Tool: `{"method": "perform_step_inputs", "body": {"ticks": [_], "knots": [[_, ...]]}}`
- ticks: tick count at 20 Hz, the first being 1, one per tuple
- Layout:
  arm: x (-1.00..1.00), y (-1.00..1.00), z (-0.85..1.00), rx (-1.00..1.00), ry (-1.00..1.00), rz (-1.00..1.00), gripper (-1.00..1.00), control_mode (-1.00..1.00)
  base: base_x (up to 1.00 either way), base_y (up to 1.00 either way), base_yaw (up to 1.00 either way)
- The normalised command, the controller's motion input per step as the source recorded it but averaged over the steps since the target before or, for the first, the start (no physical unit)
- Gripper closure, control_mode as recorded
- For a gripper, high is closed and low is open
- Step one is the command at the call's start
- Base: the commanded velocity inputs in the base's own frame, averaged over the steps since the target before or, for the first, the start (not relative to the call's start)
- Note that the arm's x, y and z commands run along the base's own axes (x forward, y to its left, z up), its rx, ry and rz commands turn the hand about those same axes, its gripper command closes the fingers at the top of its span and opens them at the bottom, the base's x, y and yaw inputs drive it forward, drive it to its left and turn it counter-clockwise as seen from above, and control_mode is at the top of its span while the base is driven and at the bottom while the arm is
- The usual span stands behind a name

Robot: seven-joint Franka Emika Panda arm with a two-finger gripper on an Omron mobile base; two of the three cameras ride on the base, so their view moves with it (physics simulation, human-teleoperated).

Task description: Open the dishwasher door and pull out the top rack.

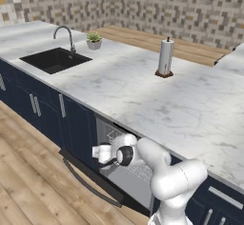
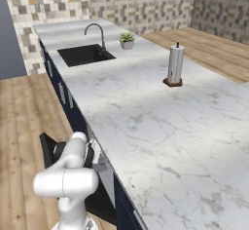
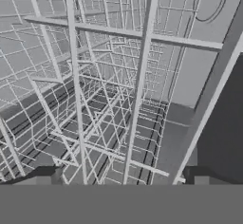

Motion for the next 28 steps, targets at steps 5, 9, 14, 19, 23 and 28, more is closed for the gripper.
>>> {"method": "perform_step_inputs", "body": {"ticks": [5, 9, 14, 19, 23, 28], "knots": [[-0.17, 0.0, -0.43, 0.63, 0.37, 0.0, -1.0, -1.0, 0.0, 0.0, 0.0], [-0.19, 0.0, -0.31, 0.61, 0.41, 0.0, -1.0, -1.0, 0.0, 0.0, 0.0], [-0.3, 0.0, -0.41, 0.6, 0.42, 0.0, -1.0, -1.0, 0.0, 0.0, 0.0], [-0.42, 0.16, -0.6, 0.56, 0.42, 0.0, -1.0, -1.0, 0.0, 0.0, 0.0], [-0.5, 0.28, -0.61, 0.54, 0.4, 0.0, -1.0, -1.0, 0.0, 0.0, 0.0], [-0.58, 0.46, -0.49, 0.48, 0.35, 0.0, -1.0, -1.0, 0.0, 0.0, 0.0]]}}
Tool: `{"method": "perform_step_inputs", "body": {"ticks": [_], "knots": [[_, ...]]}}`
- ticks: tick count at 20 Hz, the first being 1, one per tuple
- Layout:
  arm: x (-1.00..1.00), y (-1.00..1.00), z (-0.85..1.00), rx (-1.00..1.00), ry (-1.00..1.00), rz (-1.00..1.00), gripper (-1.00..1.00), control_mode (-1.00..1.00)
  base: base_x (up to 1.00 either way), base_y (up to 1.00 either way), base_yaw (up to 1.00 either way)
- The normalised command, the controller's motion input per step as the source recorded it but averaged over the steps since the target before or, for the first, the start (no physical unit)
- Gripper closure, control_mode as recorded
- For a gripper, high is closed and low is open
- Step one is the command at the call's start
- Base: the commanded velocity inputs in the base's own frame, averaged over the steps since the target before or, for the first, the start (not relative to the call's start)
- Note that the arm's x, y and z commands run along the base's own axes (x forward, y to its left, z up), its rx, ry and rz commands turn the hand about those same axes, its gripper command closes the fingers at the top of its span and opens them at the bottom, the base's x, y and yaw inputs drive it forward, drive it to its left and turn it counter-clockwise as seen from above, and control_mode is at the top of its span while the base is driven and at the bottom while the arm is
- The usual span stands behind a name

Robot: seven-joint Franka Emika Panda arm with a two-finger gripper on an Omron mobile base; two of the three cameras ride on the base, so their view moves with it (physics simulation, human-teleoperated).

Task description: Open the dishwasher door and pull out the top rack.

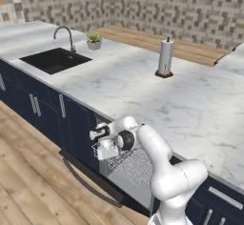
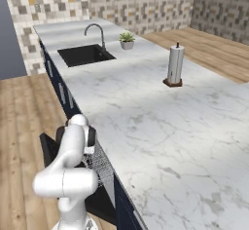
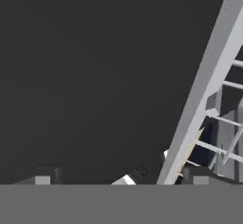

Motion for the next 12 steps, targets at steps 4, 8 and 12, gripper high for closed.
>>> {"method": "perform_step_inputs", "body": {"ticks": [4, 8, 12], "knots": [[-0.52, 0.49, -0.31, 0.41, 0.29, 0.0, -1.0, -1.0, 0.0, 0.0, 0.0], [-0.44, 0.5, -0.14, 0.28, 0.16, 0.0, -1.0, -1.0, 0.0, 0.0, 0.0], [-0.33, 0.5, 0.0, 0.11, 0.05, 0.0, -1.0, -1.0, 0.0, 0.0, 0.0]]}}
